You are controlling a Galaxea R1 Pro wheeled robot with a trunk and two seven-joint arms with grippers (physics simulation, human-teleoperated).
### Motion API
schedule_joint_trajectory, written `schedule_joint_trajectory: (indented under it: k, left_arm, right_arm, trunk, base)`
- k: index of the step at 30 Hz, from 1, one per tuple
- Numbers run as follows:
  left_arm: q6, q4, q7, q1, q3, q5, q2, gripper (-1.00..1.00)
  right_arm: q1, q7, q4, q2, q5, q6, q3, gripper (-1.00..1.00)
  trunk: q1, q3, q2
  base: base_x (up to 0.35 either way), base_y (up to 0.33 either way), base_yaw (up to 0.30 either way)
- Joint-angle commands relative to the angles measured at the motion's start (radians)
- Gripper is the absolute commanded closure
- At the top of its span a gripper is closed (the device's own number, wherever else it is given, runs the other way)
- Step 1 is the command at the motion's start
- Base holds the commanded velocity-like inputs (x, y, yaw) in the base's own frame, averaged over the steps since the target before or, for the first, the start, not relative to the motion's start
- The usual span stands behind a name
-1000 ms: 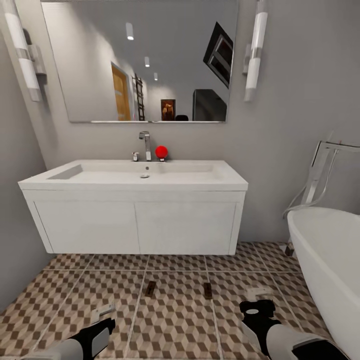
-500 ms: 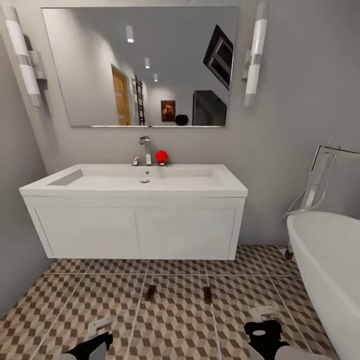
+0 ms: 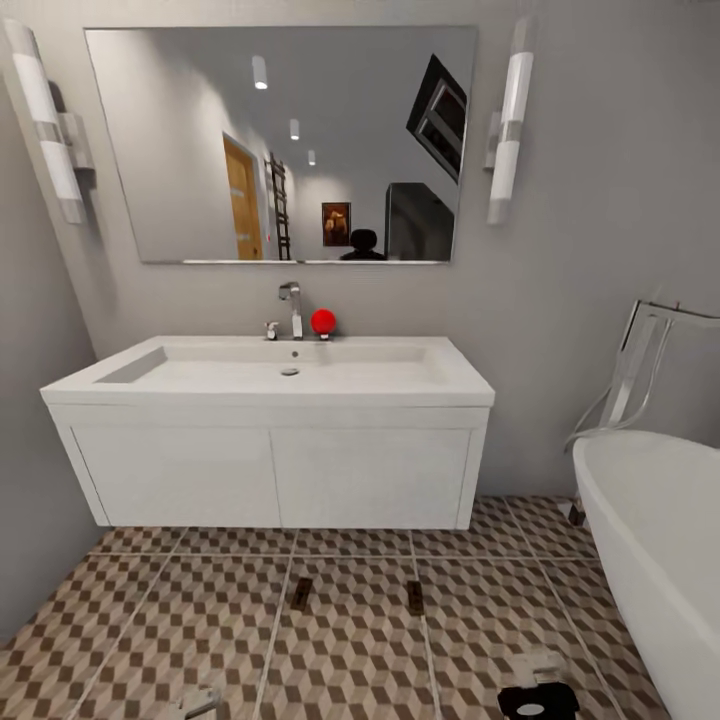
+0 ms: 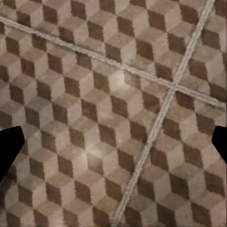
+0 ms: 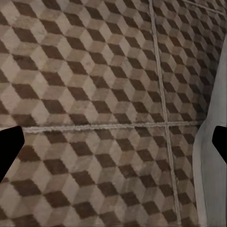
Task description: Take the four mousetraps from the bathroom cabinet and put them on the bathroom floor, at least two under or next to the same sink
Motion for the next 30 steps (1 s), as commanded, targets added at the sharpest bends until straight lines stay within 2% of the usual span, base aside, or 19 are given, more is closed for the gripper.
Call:
schedule_joint_trajectory:
  k: [1,9,15,25,30]
  left_arm:
    - [-0.004,0.0,-0.004,0.008,-0.004,0.007,0.0,-1.0]
    - [-0.005,0.0,-0.026,0.077,-0.004,0.007,-0.001,-1.0]
    - [-0.005,0.0,-0.028,0.101,-0.004,0.008,-0.002,-1.0]
    - [-0.004,0.0,-0.034,0.139,-0.004,0.008,-0.003,-1.0]
    - [-0.003,0.0,-0.075,0.169,-0.004,0.008,-0.004,-1.0]
  right_arm:
    - [0.006,-0.001,0.003,0.0,-0.004,-0.007,0.005,-1.0]
    - [0.088,0.0,0.003,-0.001,-0.005,-0.018,0.005,-1.0]
    - [0.137,0.0,0.003,-0.001,-0.005,-0.02,0.005,-1.0]
    - [0.189,0.0,0.003,0.0,-0.005,-0.019,0.005,-1.0]
    - [0.217,0.0,0.003,0.0,-0.005,-0.019,0.005,-1.0]
  trunk:
    - [-0.004,0.002,0.007]
    - [-0.035,0.027,0.063]
    - [-0.058,0.046,0.105]
    - [-0.096,0.077,0.175]
    - [-0.115,0.093,0.21]
  base:
    - [0.0,0.0,0.0]
    - [0.0,0.0,0.0]
    - [0.0,0.0,0.0]
    - [0.0,0.0,0.0]
    - [0.0,0.0,0.0]
